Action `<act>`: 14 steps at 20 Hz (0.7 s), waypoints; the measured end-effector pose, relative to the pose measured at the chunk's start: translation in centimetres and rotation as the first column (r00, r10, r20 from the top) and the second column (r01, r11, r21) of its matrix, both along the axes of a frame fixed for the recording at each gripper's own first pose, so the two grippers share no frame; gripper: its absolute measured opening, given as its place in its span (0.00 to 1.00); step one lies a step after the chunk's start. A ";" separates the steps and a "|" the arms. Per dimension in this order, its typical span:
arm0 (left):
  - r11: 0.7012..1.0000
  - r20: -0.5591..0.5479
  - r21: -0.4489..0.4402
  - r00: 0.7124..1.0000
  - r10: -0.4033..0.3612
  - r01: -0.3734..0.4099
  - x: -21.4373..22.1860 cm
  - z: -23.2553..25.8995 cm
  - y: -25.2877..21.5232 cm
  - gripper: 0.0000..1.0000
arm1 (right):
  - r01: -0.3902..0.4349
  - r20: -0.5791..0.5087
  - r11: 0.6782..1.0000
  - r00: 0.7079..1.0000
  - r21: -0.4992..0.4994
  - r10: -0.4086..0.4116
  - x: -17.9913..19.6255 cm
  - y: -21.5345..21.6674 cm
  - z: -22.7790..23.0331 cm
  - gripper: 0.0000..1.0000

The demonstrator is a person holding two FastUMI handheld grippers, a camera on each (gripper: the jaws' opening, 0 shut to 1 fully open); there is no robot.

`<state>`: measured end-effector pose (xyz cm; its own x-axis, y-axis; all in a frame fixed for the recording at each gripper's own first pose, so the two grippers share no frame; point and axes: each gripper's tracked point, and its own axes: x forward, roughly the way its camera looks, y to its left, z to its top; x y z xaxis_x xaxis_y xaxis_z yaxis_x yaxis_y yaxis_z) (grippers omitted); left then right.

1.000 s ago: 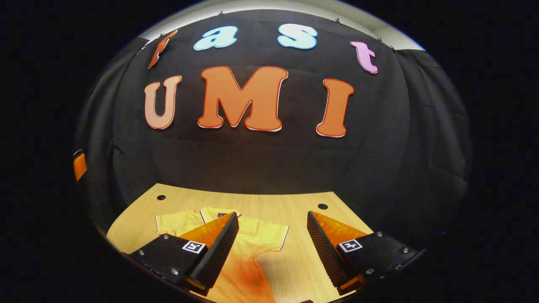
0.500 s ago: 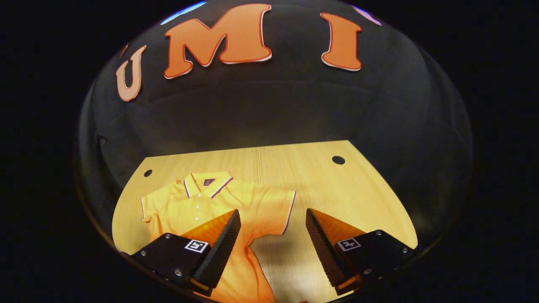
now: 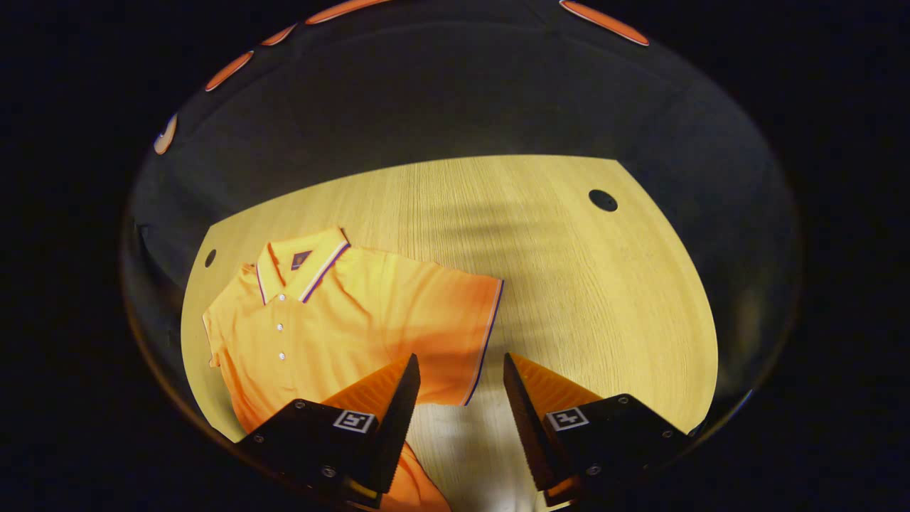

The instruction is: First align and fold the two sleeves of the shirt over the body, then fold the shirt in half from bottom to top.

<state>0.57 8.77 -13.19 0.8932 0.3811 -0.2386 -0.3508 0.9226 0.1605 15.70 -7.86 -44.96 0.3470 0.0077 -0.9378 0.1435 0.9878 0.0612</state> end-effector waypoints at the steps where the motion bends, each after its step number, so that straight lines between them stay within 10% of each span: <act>1: 1.000 -0.017 0.003 1.000 0.006 -0.006 -0.2 -0.5 -0.2 0.98 | -0.009 -0.027 1.000 1.000 -0.002 0.009 0.4 -0.2 -0.8 0.69; 12: 0.995 -0.147 0.017 0.984 0.100 -0.099 -3.3 -4.4 -0.2 0.98 | -0.026 -0.206 0.999 0.978 0.024 0.030 2.2 -0.4 -6.5 0.66; 14: 0.993 -0.156 0.010 0.980 0.120 -0.120 -3.5 -4.8 0.0 0.98 | -0.016 -0.219 1.000 0.976 0.015 0.019 2.2 -0.2 -6.6 0.52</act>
<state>-2.93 8.77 -18.04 0.7929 0.4833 -0.3711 -0.4293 0.8753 0.2227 17.95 -8.06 -51.54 0.1330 0.0242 -0.9908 0.1374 0.9896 0.0426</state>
